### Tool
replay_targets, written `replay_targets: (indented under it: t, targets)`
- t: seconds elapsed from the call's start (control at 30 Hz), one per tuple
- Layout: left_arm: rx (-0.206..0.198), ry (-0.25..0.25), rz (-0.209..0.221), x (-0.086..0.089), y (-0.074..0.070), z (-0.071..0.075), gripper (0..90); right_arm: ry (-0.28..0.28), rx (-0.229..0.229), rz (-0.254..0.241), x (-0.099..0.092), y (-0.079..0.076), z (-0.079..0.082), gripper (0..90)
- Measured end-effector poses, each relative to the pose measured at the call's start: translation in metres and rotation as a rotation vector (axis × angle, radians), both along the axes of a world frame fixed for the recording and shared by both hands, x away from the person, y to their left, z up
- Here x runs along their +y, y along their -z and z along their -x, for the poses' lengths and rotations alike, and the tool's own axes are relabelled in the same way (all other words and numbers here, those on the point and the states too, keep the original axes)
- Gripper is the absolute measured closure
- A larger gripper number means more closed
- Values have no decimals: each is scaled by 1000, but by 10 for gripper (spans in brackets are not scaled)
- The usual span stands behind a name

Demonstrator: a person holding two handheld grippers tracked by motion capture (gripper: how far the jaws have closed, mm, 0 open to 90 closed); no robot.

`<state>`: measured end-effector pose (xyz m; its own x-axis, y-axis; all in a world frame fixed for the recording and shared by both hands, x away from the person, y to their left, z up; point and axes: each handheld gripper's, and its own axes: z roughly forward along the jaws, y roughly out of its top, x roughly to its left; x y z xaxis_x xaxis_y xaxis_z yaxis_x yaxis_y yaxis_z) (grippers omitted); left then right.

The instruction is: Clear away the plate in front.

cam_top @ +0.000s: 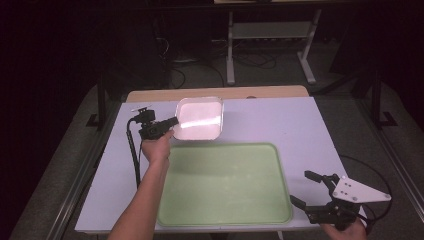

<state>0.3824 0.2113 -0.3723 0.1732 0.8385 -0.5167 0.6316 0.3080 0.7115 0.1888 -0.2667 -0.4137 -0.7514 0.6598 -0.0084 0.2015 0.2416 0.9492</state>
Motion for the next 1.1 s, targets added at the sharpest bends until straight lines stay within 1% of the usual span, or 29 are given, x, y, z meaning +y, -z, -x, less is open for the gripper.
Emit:
replay_targets:
  t: [0.13,0.23,0.33,0.4,0.57,0.63,0.83,0.93,1.03,1.1]
  targets:
    - [11,-3,-8,-1,2,5,886,9,-3,-4,-2,0,0,138]
    - [14,-3,7,-2,4,10,886,14,-6,-7,-3,0,1,137]
    - [15,-4,-2,-3,4,13,886,16,-4,-7,-4,0,0,137]
    - [15,-10,6,-3,5,16,886,16,-5,-6,-4,0,0,137]
    - [22,-6,-2,-3,7,21,886,19,-3,-9,-5,1,0,137]
    - [23,-3,2,-4,7,24,886,20,-2,-9,-5,1,0,137]
    - [30,-21,-1,-8,11,32,886,25,-5,-14,-6,1,1,137]
    - [34,-20,-2,-9,13,37,886,25,-7,-13,-7,1,2,137]
    - [38,-25,25,-11,16,41,886,27,-8,-13,-7,1,2,137]
    - [37,-17,39,-12,19,45,887,28,-5,-10,-6,1,2,137]
